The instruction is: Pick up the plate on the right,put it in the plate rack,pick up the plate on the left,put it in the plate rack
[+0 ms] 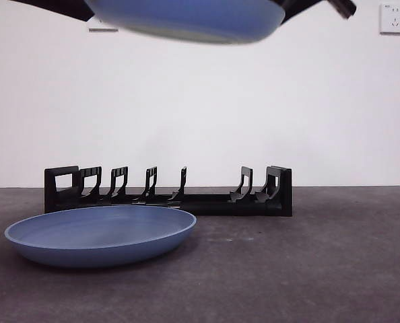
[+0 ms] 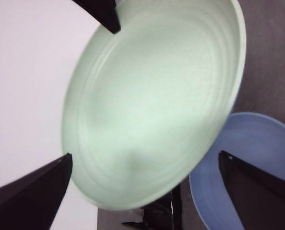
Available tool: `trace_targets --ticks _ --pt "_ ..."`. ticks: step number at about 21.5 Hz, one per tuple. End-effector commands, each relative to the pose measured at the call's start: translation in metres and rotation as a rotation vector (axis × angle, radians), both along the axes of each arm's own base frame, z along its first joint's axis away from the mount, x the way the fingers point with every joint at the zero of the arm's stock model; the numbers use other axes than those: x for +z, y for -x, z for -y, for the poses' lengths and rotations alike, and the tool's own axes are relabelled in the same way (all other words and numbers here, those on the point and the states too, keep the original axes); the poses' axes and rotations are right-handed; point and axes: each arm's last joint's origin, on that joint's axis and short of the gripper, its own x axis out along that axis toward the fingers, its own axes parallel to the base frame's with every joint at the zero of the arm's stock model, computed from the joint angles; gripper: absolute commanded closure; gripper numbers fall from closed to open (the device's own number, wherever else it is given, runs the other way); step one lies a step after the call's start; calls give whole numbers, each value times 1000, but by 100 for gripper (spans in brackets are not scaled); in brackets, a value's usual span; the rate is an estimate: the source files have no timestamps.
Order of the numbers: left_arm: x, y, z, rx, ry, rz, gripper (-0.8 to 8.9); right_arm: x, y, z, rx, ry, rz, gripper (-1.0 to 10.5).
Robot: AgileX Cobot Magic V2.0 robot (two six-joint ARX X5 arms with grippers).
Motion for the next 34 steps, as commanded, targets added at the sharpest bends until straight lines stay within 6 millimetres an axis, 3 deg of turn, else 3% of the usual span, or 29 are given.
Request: trace_targets --ticks 1,7,15,34 --pt "-1 0 1 -12 -39 16 225 0 2 -8 17 -16 3 963" --pt "-2 0 2 -18 -50 4 609 2 1 -13 11 -42 23 963" --pt "-6 5 3 -41 -77 -22 826 2 1 -13 9 -40 22 962" --pt "-10 9 4 -48 -97 -74 822 4 -3 -14 -16 -34 85 934"
